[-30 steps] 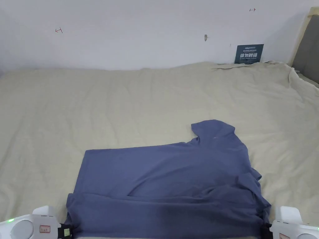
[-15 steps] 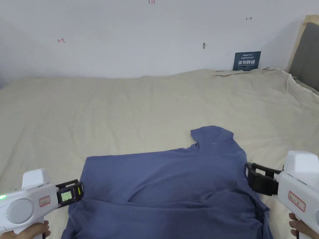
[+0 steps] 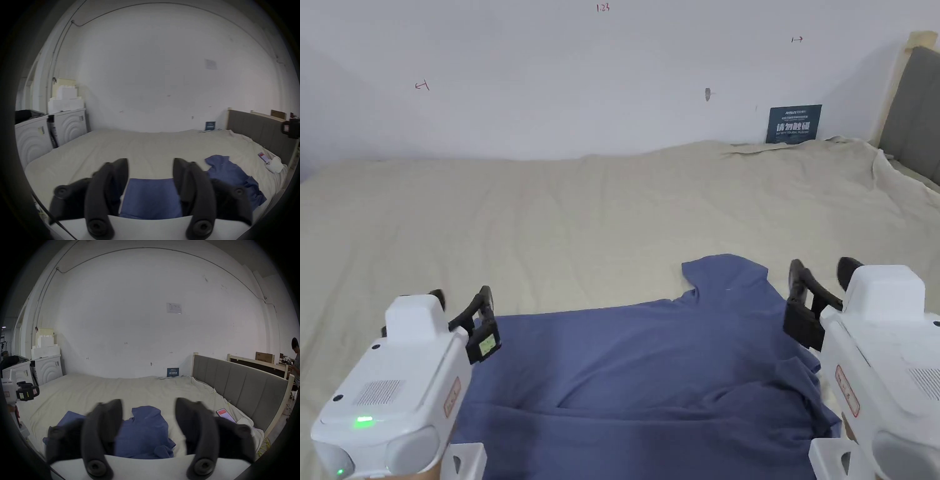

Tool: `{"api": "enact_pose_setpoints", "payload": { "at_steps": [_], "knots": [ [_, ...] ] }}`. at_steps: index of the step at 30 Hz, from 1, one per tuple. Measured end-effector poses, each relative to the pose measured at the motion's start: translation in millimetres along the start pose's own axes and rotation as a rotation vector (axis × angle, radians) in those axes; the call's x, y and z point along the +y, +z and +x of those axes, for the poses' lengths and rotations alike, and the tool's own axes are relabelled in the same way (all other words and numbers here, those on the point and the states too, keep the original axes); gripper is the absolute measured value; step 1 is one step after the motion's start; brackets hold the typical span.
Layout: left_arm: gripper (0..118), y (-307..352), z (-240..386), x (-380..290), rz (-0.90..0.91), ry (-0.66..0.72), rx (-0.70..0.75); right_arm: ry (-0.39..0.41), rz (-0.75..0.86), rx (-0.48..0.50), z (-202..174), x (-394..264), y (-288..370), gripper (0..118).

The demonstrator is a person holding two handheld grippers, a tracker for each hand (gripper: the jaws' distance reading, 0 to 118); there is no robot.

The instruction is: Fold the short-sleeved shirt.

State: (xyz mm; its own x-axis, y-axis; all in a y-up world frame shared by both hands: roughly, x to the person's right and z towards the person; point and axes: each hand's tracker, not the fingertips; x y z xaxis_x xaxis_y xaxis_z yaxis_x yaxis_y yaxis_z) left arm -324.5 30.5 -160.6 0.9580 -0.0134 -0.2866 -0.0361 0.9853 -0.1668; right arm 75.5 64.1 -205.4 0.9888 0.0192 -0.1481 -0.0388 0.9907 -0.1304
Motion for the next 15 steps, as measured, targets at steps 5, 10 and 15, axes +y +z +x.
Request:
{"api": "enact_pose_setpoints", "payload": {
  "at_steps": [5, 10, 15],
  "knots": [
    [0, 4, 12, -5, 0.030, -0.029, -0.025, -0.002, 0.023, -0.003, -8, 3, 5, 1],
    [0, -2, 13, 0, 0.029, -0.023, -0.020, 0.019, 0.027, -0.005, -19, 8, 4, 1],
    [0, -24, 7, 2, -0.025, -0.037, 0.003, 0.010, 0.012, 0.002, -22, 11, -11, 1]
  ]
}}
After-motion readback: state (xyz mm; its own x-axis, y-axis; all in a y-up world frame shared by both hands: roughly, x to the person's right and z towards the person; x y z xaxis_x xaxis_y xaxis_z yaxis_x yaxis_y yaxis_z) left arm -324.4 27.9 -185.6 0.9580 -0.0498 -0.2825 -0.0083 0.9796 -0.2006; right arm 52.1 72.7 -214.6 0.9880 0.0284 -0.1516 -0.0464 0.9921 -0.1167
